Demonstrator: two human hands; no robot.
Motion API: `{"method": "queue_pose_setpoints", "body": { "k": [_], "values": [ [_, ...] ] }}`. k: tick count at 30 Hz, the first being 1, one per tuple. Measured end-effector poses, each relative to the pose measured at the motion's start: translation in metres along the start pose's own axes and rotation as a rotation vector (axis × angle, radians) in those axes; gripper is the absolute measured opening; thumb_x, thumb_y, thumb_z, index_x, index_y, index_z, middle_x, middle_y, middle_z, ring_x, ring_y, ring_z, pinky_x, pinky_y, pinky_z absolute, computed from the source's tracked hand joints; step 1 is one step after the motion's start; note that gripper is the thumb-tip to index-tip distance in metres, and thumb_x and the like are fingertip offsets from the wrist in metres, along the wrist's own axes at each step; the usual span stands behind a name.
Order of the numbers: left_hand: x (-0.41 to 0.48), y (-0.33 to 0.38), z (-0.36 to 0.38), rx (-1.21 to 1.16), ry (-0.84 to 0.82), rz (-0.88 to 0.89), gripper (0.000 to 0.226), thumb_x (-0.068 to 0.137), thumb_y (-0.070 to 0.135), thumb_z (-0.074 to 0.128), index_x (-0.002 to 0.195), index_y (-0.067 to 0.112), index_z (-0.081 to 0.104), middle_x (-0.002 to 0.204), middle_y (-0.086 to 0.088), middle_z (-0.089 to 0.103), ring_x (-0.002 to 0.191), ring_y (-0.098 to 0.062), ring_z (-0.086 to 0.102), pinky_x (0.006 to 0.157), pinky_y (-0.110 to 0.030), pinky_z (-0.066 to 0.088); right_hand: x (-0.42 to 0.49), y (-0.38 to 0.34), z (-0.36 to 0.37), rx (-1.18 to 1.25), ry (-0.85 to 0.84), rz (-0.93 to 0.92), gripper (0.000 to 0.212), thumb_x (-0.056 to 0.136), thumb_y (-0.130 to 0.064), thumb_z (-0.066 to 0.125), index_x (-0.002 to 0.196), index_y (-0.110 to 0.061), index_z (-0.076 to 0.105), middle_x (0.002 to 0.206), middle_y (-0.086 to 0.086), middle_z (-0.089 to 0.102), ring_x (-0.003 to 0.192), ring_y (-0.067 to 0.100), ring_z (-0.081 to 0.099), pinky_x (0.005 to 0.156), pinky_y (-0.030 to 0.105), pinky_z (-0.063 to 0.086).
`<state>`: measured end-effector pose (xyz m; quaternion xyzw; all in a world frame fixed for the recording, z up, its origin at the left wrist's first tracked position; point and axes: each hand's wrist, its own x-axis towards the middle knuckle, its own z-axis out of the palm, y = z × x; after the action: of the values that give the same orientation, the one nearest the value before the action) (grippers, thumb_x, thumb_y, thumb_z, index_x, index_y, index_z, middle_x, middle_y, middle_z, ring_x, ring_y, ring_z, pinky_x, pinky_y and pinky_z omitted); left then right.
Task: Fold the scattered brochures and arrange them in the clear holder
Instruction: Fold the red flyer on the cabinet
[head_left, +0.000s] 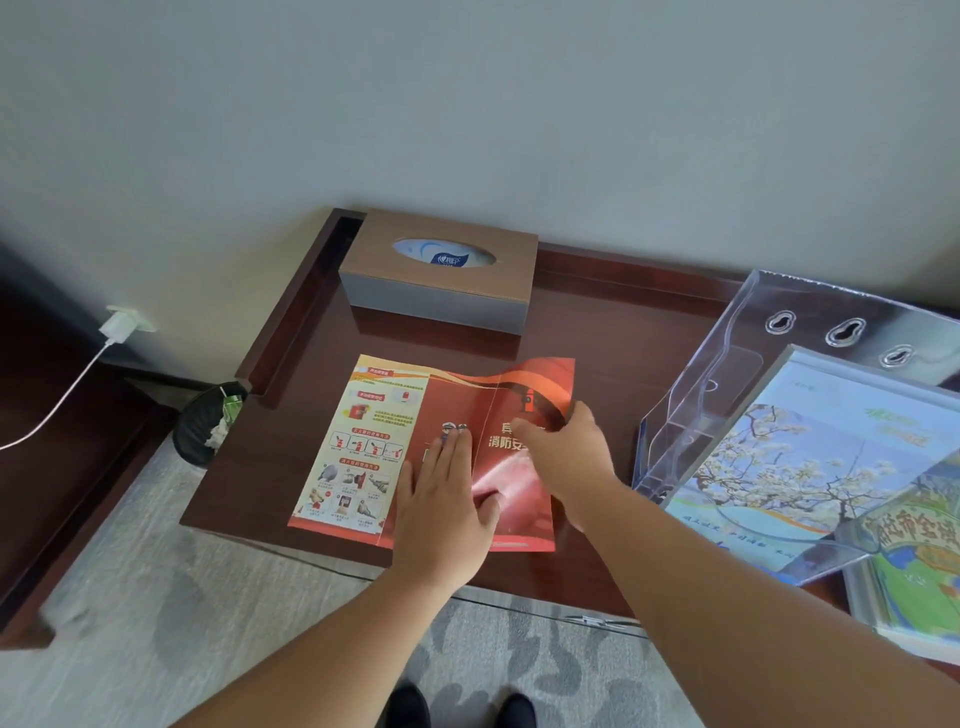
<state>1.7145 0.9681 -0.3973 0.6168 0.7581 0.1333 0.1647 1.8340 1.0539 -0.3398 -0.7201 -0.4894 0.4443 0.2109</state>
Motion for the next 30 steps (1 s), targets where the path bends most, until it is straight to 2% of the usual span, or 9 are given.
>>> {"method": "queue_pose_setpoints", "body": {
  "k": [3,6,9,12,16,22,25,27,30],
  "values": [
    [-0.001,0.000,-0.009,-0.097,0.004,-0.014,0.078,0.094,0.057,0.039,0.155,0.022,0.006,0.163,0.004,0.008,0.150,-0.014,0.005,0.121,-0.039,0.005,0.010,-0.005,-0.004,0.222,-0.054,0.047,0.023,0.084,-0.022,0.071,0.104,-0.012,0.066,0.086,0.002,0.068,0.072,0.016,0.061,0.063,0.029,0.051],
    [0.005,0.004,-0.028,-0.217,0.028,-0.040,0.074,0.095,0.059,0.038,0.155,0.025,0.010,0.163,0.004,0.013,0.149,-0.016,0.012,0.122,-0.042,0.012,0.012,-0.012,-0.010,0.359,-0.135,0.010,0.011,0.084,-0.014,0.071,0.094,-0.019,0.071,0.093,0.005,0.074,0.084,0.021,0.067,0.082,0.037,0.053],
    [0.016,0.016,-0.058,-0.412,0.069,-0.057,0.065,0.096,0.056,0.040,0.151,0.028,0.022,0.155,0.005,0.033,0.143,-0.016,0.030,0.114,-0.046,0.032,0.009,-0.028,-0.018,0.463,-0.205,-0.046,0.011,0.085,-0.011,0.071,0.092,-0.020,0.071,0.089,0.007,0.076,0.085,0.028,0.073,0.080,0.044,0.059],
    [0.028,0.029,-0.093,-0.459,0.124,-0.113,0.059,0.097,0.053,0.037,0.148,0.023,0.031,0.149,0.002,0.042,0.137,-0.017,0.040,0.111,-0.043,0.037,0.001,-0.049,-0.027,0.577,-0.302,-0.084,0.013,0.088,-0.012,0.069,0.100,-0.017,0.070,0.094,0.013,0.076,0.084,0.029,0.074,0.073,0.046,0.060],
    [0.039,0.039,-0.130,-0.554,0.151,-0.170,0.041,0.100,0.048,0.036,0.131,0.025,0.046,0.112,0.006,0.065,0.098,-0.014,0.064,0.081,-0.037,0.053,-0.012,-0.073,-0.032,0.675,-0.405,-0.149,0.016,0.092,-0.008,0.063,0.108,-0.012,0.066,0.099,0.013,0.075,0.087,0.028,0.074,0.070,0.042,0.060],
    [0.039,0.043,-0.142,-0.651,0.266,-0.249,0.027,0.101,0.028,0.042,0.088,0.017,0.063,0.080,0.004,0.066,0.075,-0.014,0.063,0.064,-0.032,0.051,-0.025,-0.086,-0.028,0.598,-0.381,-0.183,0.015,0.093,-0.009,0.064,0.107,-0.014,0.065,0.098,0.013,0.075,0.086,0.028,0.073,0.075,0.044,0.060],
    [0.037,0.042,-0.145,-0.692,0.372,-0.249,0.022,0.099,0.020,0.043,0.086,0.014,0.061,0.079,0.005,0.062,0.074,-0.012,0.058,0.060,-0.028,0.045,-0.027,-0.086,-0.025,0.510,-0.270,-0.219,0.024,0.090,-0.016,0.068,0.112,-0.015,0.059,0.105,0.009,0.072,0.091,0.023,0.072,0.085,0.044,0.057],
    [0.034,0.042,-0.146,-0.767,0.388,-0.227,0.022,0.100,0.019,0.043,0.087,0.013,0.060,0.081,0.000,0.063,0.076,-0.017,0.060,0.065,-0.034,0.048,-0.028,-0.085,-0.027,0.545,-0.307,-0.190,0.035,0.091,-0.018,0.068,0.122,-0.014,0.054,0.111,0.010,0.070,0.097,0.027,0.071,0.090,0.050,0.055],
    [0.029,0.043,-0.145,-0.813,0.356,-0.222,0.024,0.101,0.022,0.043,0.087,0.012,0.060,0.083,-0.004,0.065,0.078,-0.021,0.062,0.066,-0.035,0.052,-0.031,-0.085,-0.030,0.564,-0.395,-0.176,0.020,0.095,-0.012,0.059,0.115,-0.012,0.062,0.106,0.012,0.072,0.092,0.027,0.071,0.085,0.047,0.057]
  ]
}}
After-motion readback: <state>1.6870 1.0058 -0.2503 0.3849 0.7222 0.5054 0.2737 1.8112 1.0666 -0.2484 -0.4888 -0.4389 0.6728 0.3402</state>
